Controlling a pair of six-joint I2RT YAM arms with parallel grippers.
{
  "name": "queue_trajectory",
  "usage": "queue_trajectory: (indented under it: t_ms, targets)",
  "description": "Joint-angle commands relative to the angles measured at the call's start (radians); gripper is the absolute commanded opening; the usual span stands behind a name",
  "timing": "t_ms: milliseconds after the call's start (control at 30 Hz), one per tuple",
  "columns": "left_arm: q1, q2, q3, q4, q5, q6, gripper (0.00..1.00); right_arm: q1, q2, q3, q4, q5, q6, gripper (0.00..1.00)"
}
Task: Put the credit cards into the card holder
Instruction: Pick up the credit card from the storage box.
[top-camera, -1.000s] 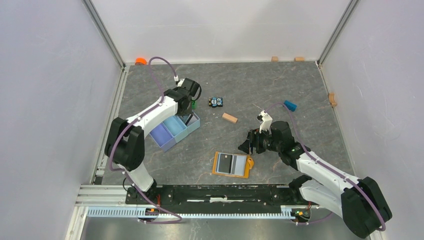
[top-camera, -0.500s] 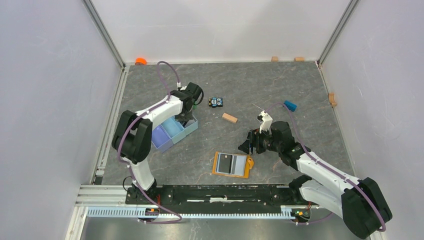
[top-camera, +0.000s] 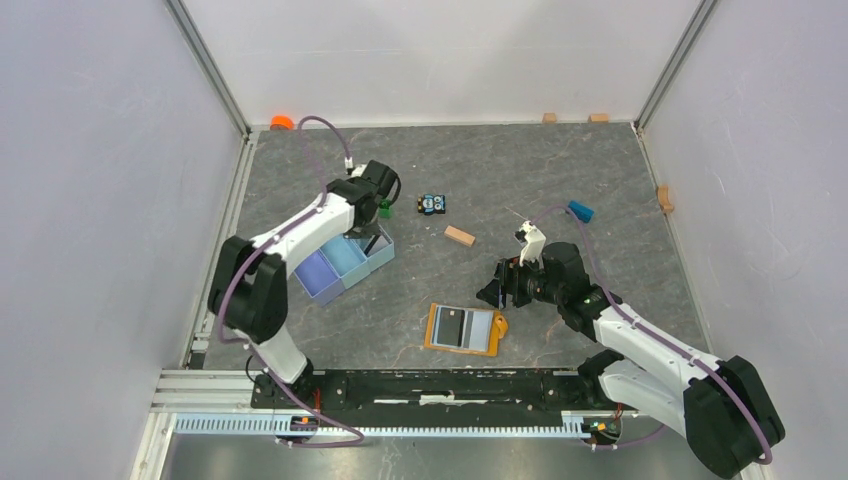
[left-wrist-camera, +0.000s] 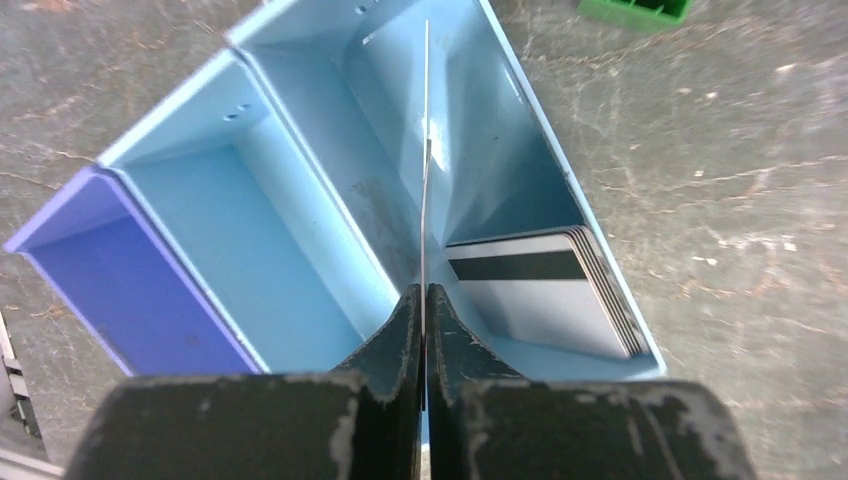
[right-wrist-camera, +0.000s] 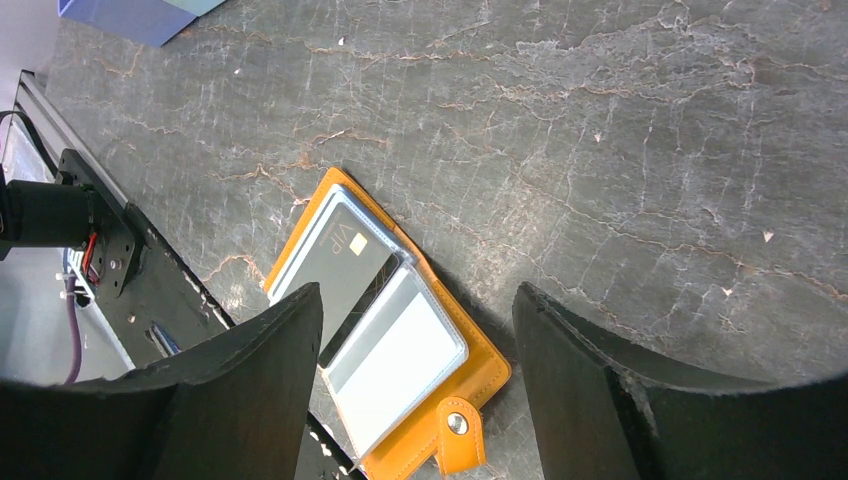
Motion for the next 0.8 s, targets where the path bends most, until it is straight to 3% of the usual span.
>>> queue_trajectory:
  t_ms: [0,467,633,767]
  targets:
    - [0.004,-0.143,0.013,0.002,-0.012,-0.024,0.02,-0.005,-0.011,0.003,0.032,0.01,0.005,0.74]
    - [0.004,-0.267,0.023,0.001,0.167,-0.03,0.02,-0.005,-0.012,0.021,0.022,0.003,-0.016,0.73]
    - [0.022,-0.324,0.021,-0.018,0.214,0.023,0.02,-0.004,-0.004,0.055,0.01,0.007,-0.045,0.74]
    - [0.055,-0.368,-0.008,-0.017,0.331,0.098,0.02,-0.004,0.026,0.084,0.041,-0.031,-0.052,0.74]
